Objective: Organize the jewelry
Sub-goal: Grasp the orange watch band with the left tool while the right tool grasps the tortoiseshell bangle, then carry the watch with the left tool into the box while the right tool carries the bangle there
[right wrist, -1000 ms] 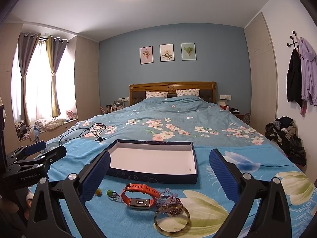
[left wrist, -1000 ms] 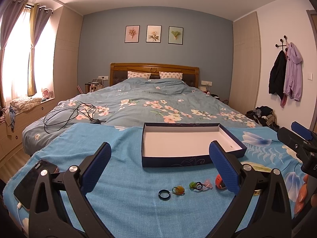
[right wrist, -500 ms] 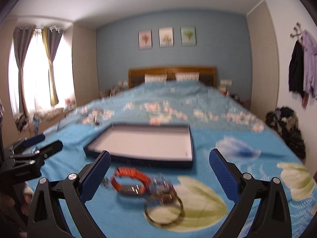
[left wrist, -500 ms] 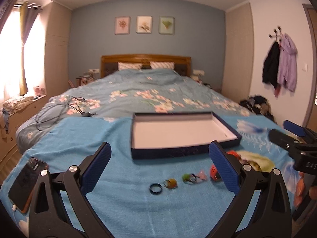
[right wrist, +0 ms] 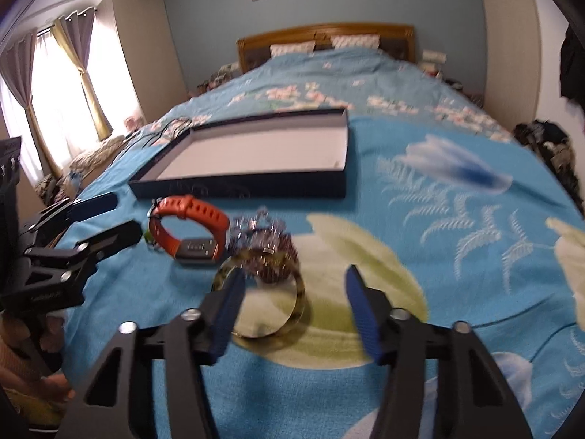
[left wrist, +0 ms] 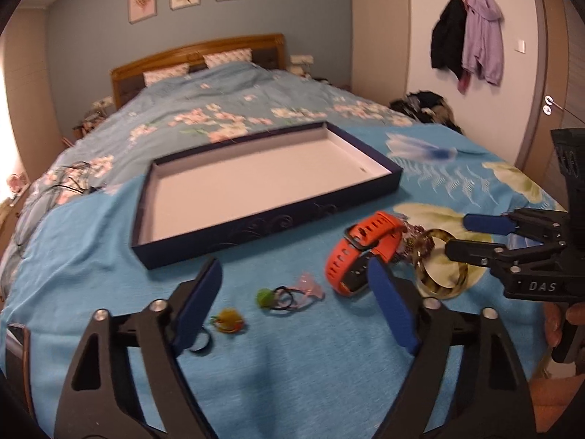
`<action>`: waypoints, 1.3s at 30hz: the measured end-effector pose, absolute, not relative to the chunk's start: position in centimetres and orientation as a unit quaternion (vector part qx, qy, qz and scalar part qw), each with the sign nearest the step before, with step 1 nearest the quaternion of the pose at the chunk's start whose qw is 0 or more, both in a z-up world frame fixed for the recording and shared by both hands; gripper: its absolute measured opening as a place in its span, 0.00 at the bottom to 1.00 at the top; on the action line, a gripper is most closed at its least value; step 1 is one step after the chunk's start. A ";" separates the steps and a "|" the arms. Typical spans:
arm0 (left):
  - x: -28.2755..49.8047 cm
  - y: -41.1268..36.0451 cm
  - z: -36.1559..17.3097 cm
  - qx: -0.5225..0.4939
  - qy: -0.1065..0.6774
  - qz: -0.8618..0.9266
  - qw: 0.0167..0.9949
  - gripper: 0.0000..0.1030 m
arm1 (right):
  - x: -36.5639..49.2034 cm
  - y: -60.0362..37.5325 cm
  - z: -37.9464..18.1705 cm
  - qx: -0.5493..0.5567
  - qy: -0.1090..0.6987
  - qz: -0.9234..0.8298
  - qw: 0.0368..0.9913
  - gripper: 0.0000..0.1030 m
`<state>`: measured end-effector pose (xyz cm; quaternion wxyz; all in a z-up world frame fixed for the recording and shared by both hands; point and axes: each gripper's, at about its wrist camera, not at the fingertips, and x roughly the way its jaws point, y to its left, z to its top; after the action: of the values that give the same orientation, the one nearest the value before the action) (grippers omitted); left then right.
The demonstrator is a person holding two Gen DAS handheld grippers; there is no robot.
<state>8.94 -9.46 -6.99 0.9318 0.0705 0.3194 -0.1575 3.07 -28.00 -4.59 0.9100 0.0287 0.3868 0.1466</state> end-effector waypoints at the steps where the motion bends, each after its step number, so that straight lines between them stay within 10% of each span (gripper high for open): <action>1: 9.3 -9.6 -7.1 0.069 0.324 -0.161 0.930 0.68 | 3.2 -28.0 -4.8 0.033 0.394 0.153 0.906 0.45; 9: 11.5 -10.7 -7.9 0.063 0.357 -0.191 0.912 0.26 | 4.1 -28.6 -5.3 0.050 0.421 0.174 0.889 0.11; 14: 12.4 -10.9 -8.2 0.049 0.374 -0.218 0.900 0.10 | 4.5 -29.1 -5.4 0.063 0.427 0.183 0.883 0.07; 26: 13.4 -11.3 -7.5 0.075 0.350 -0.242 0.902 0.25 | 5.0 -29.3 -5.3 0.063 0.425 0.190 0.883 0.06; 39: 14.4 -10.4 -7.5 0.036 0.388 -0.239 0.889 0.06 | 5.0 -29.9 -4.3 0.079 0.416 0.209 0.882 0.07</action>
<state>14.40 -10.43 -7.50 0.8892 0.0358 0.3882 -0.2394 5.05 -29.86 -4.31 0.8817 0.0789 0.4156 0.2092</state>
